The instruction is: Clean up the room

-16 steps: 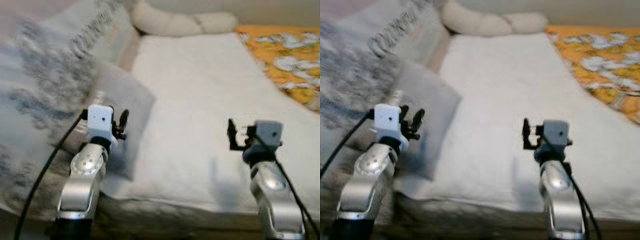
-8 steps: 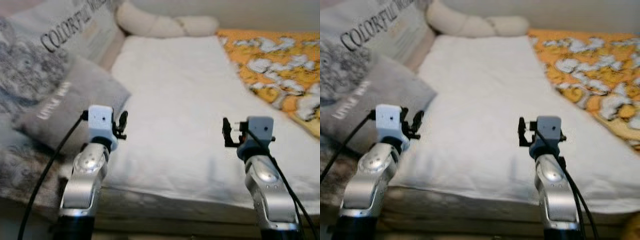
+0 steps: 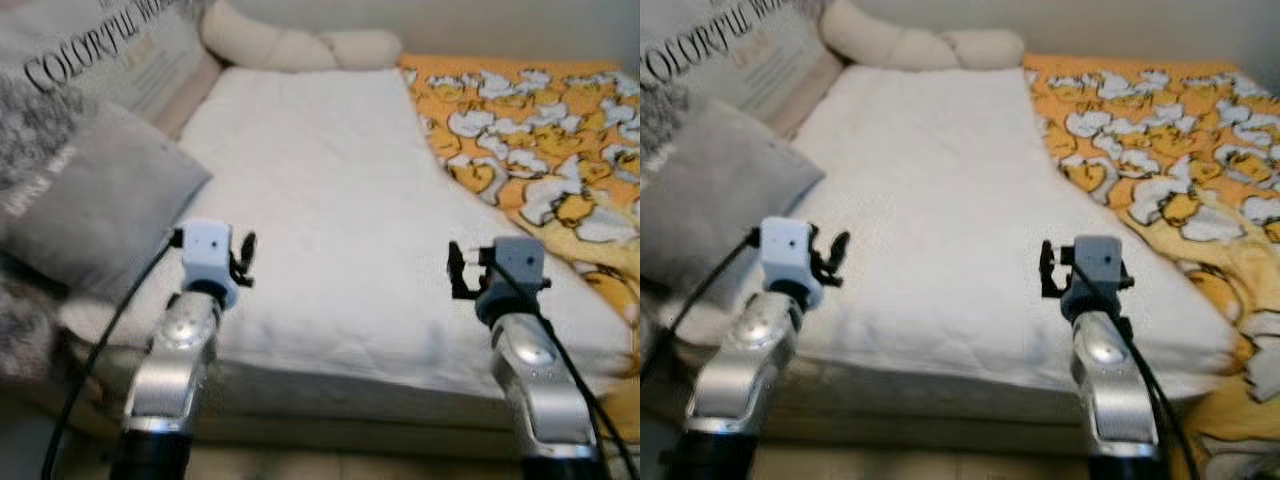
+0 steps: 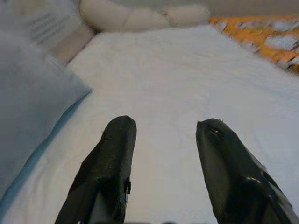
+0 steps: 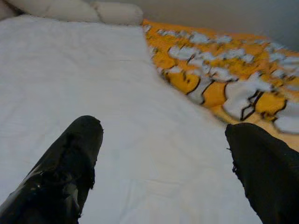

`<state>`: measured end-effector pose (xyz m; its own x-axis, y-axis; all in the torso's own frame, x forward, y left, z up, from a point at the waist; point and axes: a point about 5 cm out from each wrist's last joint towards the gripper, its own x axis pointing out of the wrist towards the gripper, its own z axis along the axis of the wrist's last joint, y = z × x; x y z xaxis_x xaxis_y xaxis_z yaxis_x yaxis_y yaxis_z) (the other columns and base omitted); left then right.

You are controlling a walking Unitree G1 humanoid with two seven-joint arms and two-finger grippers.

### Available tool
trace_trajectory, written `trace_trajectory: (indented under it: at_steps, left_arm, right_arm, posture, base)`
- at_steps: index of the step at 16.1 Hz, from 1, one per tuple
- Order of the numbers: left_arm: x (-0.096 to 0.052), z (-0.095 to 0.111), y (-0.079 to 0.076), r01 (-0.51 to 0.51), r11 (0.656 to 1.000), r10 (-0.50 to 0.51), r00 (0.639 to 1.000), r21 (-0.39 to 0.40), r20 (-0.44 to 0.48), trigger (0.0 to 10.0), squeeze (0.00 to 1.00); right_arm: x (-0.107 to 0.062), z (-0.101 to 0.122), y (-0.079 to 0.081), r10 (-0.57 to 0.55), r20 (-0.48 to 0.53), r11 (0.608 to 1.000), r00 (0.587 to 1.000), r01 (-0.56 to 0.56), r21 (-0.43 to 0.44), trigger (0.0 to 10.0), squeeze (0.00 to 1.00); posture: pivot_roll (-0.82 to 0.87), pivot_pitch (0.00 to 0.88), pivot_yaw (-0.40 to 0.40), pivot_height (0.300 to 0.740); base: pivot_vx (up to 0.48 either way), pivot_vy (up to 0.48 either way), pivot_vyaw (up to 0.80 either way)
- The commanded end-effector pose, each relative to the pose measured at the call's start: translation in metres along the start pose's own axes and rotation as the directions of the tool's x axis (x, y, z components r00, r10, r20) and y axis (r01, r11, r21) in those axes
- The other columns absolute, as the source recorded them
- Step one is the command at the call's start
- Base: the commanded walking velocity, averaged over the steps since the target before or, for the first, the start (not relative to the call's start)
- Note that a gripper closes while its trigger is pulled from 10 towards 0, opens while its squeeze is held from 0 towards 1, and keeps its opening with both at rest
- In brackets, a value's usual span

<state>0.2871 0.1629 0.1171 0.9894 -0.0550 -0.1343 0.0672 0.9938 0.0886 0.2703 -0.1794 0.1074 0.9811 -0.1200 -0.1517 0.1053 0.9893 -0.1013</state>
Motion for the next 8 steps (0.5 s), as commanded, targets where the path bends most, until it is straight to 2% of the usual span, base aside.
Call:
trace_trajectory:
  at_steps: [1, 3, 8]
  left_arm:
    - [0.0000, 0.0001, 0.0020, -0.016, 1.000, 0.016, 1.000, 0.007, 0.000, 10.0, 0.21]
    - [0.0001, 0.0002, 0.0018, -0.015, 1.000, 0.015, 1.000, 0.009, 0.001, 10.0, 0.21]
    - [0.0005, -0.0005, -0.0015, -0.010, 1.000, 0.010, 1.000, 0.010, 0.005, 10.0, 0.22]
  right_arm:
    - [0.0016, 0.0038, 0.0028, 0.009, 0.011, 1.000, 1.000, -0.009, -0.011, 10.0, 0.00]
    - [0.0015, 0.0038, 0.0023, 0.006, 0.012, 1.000, 1.000, -0.005, -0.014, 10.0, 0.00]
    - [0.0024, 0.0016, -0.0066, -0.031, 0.003, 0.999, 1.000, 0.031, -0.020, 10.0, 0.00]
  posture:
    - [-0.04, 0.000, 0.025, 0.740]
    - [-0.05, 0.000, 0.025, 0.740]
    - [-0.06, 0.000, 0.024, 0.740]
  base:
    - [0.000, -0.442, 0.80]
    - [0.000, -0.442, 0.80]
    - [0.000, -0.441, 0.00]
